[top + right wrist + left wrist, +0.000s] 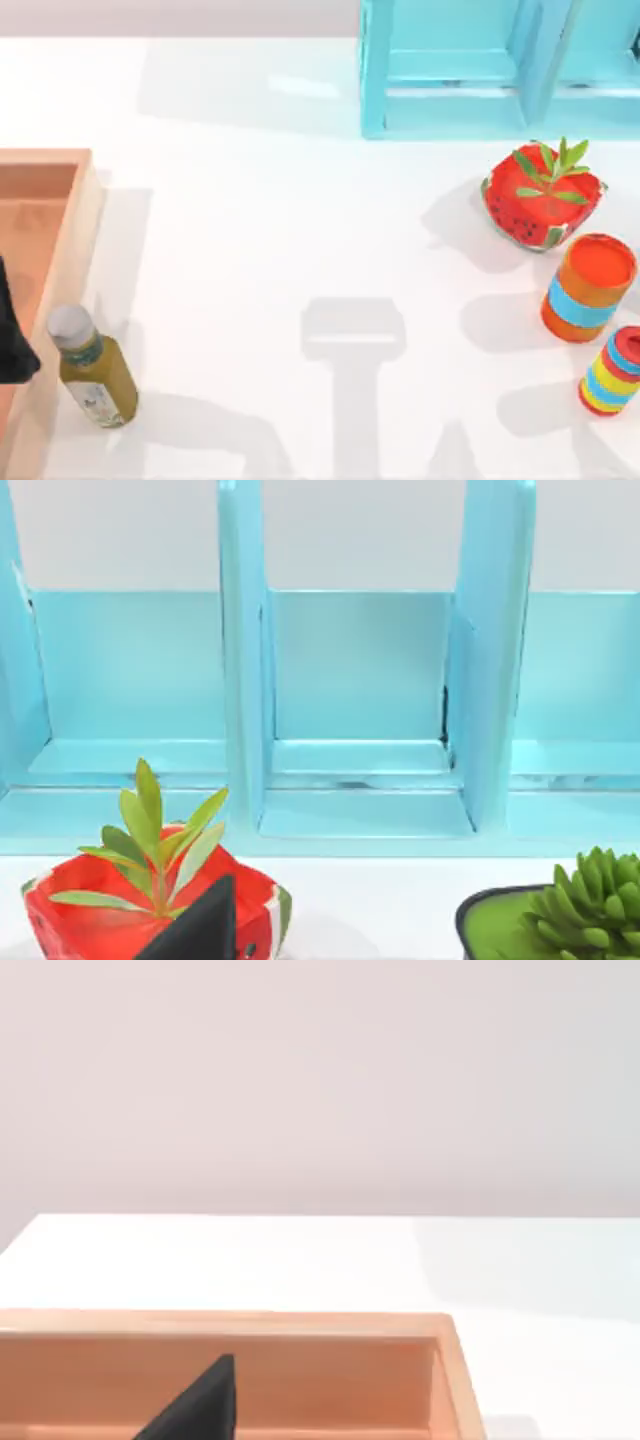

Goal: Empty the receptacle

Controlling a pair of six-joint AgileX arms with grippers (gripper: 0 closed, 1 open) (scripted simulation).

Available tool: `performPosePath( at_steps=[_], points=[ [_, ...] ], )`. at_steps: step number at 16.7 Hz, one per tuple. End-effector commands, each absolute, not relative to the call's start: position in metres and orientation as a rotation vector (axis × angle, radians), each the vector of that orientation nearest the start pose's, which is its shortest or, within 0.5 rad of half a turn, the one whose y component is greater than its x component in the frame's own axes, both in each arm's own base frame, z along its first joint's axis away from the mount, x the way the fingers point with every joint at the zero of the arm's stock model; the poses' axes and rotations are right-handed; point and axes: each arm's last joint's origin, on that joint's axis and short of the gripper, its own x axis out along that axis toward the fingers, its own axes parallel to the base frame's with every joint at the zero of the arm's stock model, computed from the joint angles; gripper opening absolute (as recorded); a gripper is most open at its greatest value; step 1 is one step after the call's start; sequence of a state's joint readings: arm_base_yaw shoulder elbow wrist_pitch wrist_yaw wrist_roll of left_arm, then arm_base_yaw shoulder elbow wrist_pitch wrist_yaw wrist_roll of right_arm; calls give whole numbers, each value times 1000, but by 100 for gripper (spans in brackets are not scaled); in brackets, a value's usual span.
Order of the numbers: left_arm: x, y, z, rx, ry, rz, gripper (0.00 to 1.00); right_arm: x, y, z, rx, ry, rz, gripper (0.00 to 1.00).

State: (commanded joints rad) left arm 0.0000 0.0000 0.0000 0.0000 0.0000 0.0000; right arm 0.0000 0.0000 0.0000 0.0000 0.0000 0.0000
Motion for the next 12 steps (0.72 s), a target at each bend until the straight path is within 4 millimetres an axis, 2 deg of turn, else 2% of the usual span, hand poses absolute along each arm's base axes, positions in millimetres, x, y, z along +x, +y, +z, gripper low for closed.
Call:
performPosePath(
  at_steps=[3, 6, 9, 12],
  points=[
    [106, -1, 161, 3, 10, 2, 100, 106, -1, 160, 0, 0, 0, 100],
    [108, 2, 172, 25, 101, 23, 100, 106, -1, 160, 0, 0, 0, 100],
    [115, 6, 192, 58, 277, 54, 100, 106, -1, 160, 0, 0, 0, 100],
    [133, 14, 211, 88, 523, 79, 100, 106, -1, 160, 0, 0, 0, 100]
  ],
)
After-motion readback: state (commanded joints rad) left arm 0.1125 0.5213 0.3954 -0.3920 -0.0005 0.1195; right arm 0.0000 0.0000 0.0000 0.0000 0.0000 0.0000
